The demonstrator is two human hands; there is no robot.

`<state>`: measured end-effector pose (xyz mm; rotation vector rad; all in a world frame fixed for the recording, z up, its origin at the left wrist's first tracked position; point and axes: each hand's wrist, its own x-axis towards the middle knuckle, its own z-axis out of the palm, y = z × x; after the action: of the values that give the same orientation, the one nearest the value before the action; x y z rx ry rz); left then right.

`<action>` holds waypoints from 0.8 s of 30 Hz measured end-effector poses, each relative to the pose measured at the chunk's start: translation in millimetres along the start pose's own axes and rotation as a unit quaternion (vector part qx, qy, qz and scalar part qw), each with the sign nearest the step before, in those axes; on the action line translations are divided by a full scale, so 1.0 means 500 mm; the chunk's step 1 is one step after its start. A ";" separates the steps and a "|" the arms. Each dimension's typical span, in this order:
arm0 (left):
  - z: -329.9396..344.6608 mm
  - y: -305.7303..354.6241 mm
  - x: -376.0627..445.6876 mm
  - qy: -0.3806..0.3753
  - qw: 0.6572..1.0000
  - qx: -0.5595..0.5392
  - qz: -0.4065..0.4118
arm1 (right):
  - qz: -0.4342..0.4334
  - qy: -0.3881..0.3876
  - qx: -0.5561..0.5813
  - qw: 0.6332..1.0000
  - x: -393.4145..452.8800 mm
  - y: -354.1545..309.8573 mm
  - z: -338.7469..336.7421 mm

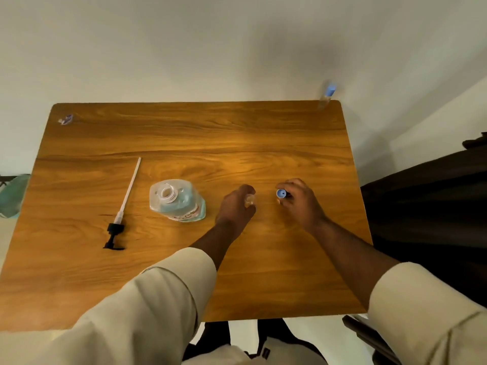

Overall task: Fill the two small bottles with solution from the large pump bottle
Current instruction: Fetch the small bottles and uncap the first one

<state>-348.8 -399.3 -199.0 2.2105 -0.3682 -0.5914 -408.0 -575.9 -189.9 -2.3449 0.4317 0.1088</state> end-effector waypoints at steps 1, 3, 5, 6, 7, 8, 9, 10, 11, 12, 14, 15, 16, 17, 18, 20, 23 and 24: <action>0.001 -0.003 0.001 -0.003 1.000 0.004 -0.002 | 0.005 -0.002 -0.001 1.000 0.002 0.005 0.008; 0.006 -0.010 0.004 -0.013 1.000 0.006 -0.019 | 0.021 -0.012 -0.017 1.000 0.007 0.018 0.023; 0.007 -0.013 0.003 -0.016 0.999 0.002 -0.043 | 0.023 -0.030 -0.040 0.998 0.010 0.026 0.038; 0.008 -0.016 0.002 -0.014 0.999 0.003 -0.046 | 0.019 -0.038 -0.048 0.998 0.012 0.029 0.045; 0.008 -0.018 0.003 -0.017 0.999 0.004 -0.045 | 0.017 -0.042 -0.061 0.997 0.014 0.032 0.050; 0.006 -0.020 0.003 -0.026 0.999 0.004 -0.042 | 0.016 -0.043 -0.079 0.996 0.016 0.034 0.054; 0.003 -0.020 0.002 -0.042 0.998 0.000 -0.040 | 0.015 -0.042 -0.098 0.994 0.018 0.036 0.057; -0.002 -0.020 0.001 -0.062 0.997 -0.004 -0.041 | 0.012 -0.045 -0.116 0.992 0.019 0.037 0.059; -0.008 -0.017 0.000 -0.080 0.996 -0.006 -0.045 | 0.008 -0.051 -0.125 0.991 0.020 0.037 0.059; -0.016 -0.012 -0.003 -0.092 0.995 -0.011 -0.049 | 0.007 -0.063 -0.125 0.990 0.022 0.036 0.056; -0.035 0.007 -0.012 -0.077 0.996 -0.025 -0.034 | 0.018 -0.088 -0.102 0.991 0.026 0.034 0.038; -0.046 0.019 -0.015 -0.050 0.998 -0.029 -0.008 | 0.030 -0.093 -0.088 0.991 0.028 0.035 0.024; -0.056 0.036 -0.015 -0.011 0.999 -0.028 0.029 | 0.039 -0.089 -0.077 0.992 0.033 0.038 0.003; -0.064 0.056 -0.010 0.028 0.997 -0.024 0.066 | 0.044 -0.081 -0.068 0.993 0.041 0.044 -0.022; -0.067 0.079 0.001 0.057 0.994 -0.015 0.092 | 0.043 -0.071 -0.062 0.995 0.053 0.052 -0.051; -0.056 0.129 0.043 0.060 0.993 0.026 0.099 | 0.031 -0.052 -0.054 0.997 0.084 0.068 -0.113; 0.005 0.195 0.142 -0.019 0.988 0.138 0.070 | 0.018 -0.021 -0.067 0.997 0.150 0.089 -0.205; 0.030 0.211 0.173 -0.051 0.981 0.178 0.063 | 0.014 -0.005 -0.076 0.997 0.173 0.096 -0.229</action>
<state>-290.5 -514.5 -151.7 2.4779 -0.7103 -0.6078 -348.1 -710.7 -155.7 -2.4858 0.4650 0.1727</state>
